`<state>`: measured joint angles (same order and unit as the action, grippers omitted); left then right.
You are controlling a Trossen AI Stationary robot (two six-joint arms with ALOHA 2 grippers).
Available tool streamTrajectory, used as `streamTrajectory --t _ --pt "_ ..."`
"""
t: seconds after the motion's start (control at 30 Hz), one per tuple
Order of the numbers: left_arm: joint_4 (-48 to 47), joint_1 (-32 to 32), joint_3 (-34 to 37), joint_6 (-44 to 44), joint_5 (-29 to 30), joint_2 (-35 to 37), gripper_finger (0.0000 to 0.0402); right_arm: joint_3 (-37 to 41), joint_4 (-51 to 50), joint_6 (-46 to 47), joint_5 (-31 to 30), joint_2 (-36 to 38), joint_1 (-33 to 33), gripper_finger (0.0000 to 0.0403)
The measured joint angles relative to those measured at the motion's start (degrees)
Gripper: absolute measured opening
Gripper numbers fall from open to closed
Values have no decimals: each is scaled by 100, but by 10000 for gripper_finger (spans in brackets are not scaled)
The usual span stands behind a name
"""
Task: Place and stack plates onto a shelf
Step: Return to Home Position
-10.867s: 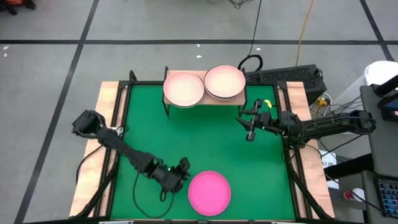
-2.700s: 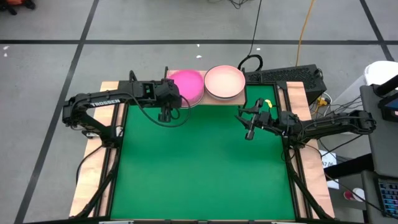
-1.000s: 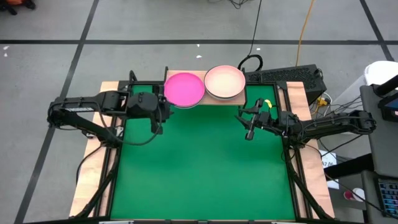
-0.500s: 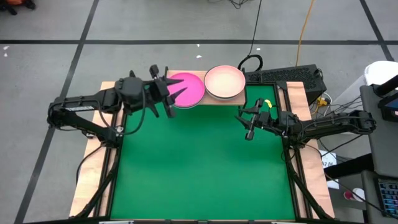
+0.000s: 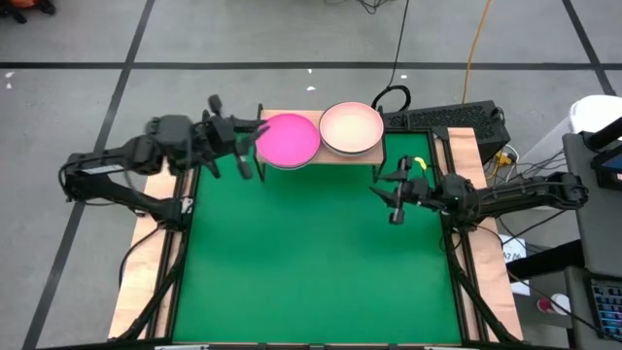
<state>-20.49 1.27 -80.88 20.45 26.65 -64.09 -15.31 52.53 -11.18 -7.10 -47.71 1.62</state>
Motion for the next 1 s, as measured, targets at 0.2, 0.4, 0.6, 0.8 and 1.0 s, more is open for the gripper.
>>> streamTrajectory --t 0.2,0.4,0.6,0.8,1.0 --pt "-636 -106 2 -518 -3 701 6 0 -92 -910 -1211 835 -187 129" --pt "-1477 -256 2 -950 286 1443 3 0 -1338 -1303 -2007 2061 -344 62" --pt "-1659 -326 416 -1238 332 2128 2 0 -2519 -1164 -2017 2991 -499 7" --pt "-1314 -327 1592 -1436 348 2960 1 0 -3945 -1018 -2010 3515 -680 2" --pt "-385 -326 3015 -1359 127 4100 1 0 -4994 -349 -1991 3851 -818 1"
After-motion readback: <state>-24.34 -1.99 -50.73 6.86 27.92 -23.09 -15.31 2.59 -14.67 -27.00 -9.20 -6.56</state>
